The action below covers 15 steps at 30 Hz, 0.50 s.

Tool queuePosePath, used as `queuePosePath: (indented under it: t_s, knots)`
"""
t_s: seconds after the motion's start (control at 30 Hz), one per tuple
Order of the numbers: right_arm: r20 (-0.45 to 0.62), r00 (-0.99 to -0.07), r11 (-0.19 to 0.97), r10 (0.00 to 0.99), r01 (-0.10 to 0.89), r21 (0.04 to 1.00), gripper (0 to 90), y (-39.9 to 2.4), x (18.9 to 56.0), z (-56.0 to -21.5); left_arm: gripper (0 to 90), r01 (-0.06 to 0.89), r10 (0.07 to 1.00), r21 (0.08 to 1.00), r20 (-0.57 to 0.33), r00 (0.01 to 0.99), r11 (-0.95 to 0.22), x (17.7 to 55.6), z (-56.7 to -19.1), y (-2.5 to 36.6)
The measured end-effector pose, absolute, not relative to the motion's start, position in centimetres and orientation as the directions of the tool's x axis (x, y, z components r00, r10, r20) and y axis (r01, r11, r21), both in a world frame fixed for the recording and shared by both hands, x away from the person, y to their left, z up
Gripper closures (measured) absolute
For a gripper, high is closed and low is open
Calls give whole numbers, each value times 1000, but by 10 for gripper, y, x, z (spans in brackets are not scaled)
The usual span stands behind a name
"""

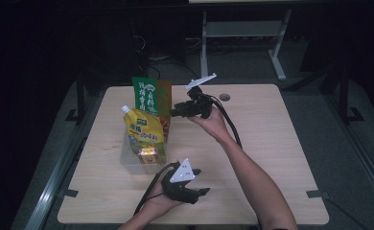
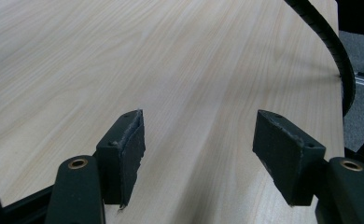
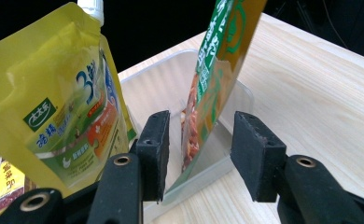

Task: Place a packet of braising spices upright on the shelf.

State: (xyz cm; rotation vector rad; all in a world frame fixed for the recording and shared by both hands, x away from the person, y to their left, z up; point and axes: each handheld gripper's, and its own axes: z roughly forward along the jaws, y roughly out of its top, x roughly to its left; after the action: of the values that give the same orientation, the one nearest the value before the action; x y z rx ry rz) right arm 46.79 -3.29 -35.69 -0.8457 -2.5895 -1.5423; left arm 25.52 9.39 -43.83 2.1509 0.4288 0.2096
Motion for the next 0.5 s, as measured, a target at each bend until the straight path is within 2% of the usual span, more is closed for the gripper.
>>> queuePosePath:
  t_s: [0.5]
  knots:
    - [303,-841,370,449,483,794,529,-57,459,-361,317,232,382,812,-11,924,-536,253,-439,93]
